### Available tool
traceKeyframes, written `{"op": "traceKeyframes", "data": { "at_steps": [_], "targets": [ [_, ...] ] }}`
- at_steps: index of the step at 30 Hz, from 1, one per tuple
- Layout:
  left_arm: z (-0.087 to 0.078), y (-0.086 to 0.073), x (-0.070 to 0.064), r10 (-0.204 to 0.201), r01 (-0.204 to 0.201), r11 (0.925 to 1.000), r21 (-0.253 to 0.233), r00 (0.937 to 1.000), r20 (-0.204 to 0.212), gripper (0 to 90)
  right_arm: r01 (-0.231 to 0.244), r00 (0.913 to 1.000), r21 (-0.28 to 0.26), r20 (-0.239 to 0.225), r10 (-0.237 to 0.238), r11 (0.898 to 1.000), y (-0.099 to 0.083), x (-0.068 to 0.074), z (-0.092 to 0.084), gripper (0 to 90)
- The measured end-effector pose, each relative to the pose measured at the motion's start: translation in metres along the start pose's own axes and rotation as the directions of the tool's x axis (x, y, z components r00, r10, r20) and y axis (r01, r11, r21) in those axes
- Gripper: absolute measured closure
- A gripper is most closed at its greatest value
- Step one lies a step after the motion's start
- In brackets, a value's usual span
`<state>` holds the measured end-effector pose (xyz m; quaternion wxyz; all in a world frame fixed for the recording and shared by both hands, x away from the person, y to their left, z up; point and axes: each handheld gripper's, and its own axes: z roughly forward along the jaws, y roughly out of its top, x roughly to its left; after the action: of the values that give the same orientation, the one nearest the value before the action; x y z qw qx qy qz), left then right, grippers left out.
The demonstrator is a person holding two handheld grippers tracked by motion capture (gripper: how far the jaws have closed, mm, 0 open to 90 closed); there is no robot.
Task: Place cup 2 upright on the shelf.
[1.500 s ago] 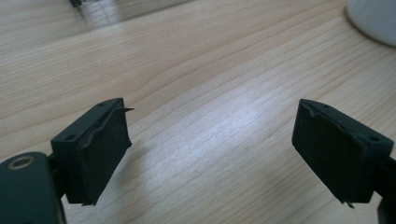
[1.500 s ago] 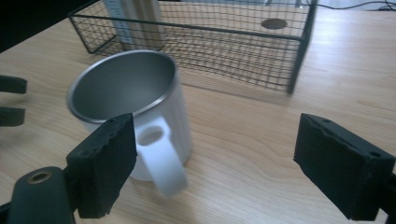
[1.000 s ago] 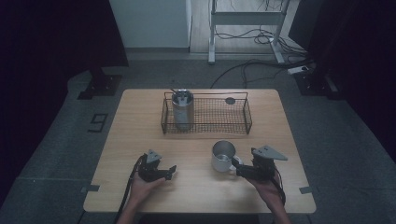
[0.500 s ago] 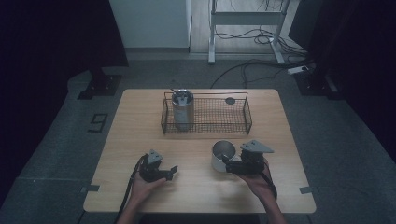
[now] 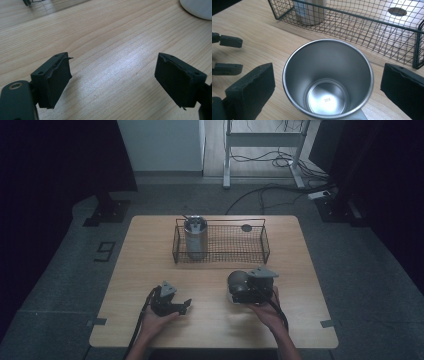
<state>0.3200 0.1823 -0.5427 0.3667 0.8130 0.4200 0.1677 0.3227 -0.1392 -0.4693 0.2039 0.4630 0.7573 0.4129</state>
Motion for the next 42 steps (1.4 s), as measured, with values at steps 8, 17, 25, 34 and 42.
{"op": "traceKeyframes", "data": {
  "at_steps": [8, 17, 25, 34, 42],
  "targets": [
    [0.002, -0.001, 0.000, -0.012, 0.012, 0.9998, 0.018, 0.9999, -0.001, 13.3, 0.015, 0.9996, 0.040, 0.022, -0.016, 0.999, 0.000, 0.005, 0.013, 0.0],
    [0.001, -0.002, 0.001, -0.019, 0.019, 0.9990, 0.041, 0.9997, -0.013, 12.1, 0.040, 0.9963, 0.104, 0.072, -0.048, 0.994, -0.007, 0.007, 0.028, 0.0],
    [-0.006, -0.004, 0.011, -0.071, 0.071, 0.9971, 0.026, 0.9972, -0.024, 11.1, 0.074, 0.9958, 0.106, 0.046, -0.079, 0.992, -0.009, 0.005, 0.030, 6.4],
    [-0.007, -0.005, 0.012, -0.089, 0.089, 0.9958, 0.018, 0.9960, -0.008, 11.2, 0.082, 0.9957, 0.107, 0.034, -0.086, 0.991, -0.009, 0.004, 0.029, 6.7],
    [-0.009, -0.005, 0.013, -0.102, 0.102, 0.9948, 0.009, 0.9948, -0.001, 12.6, 0.093, 0.9950, 0.099, 0.027, -0.096, 0.991, -0.010, 0.003, 0.028, 6.7]
  ]
}}
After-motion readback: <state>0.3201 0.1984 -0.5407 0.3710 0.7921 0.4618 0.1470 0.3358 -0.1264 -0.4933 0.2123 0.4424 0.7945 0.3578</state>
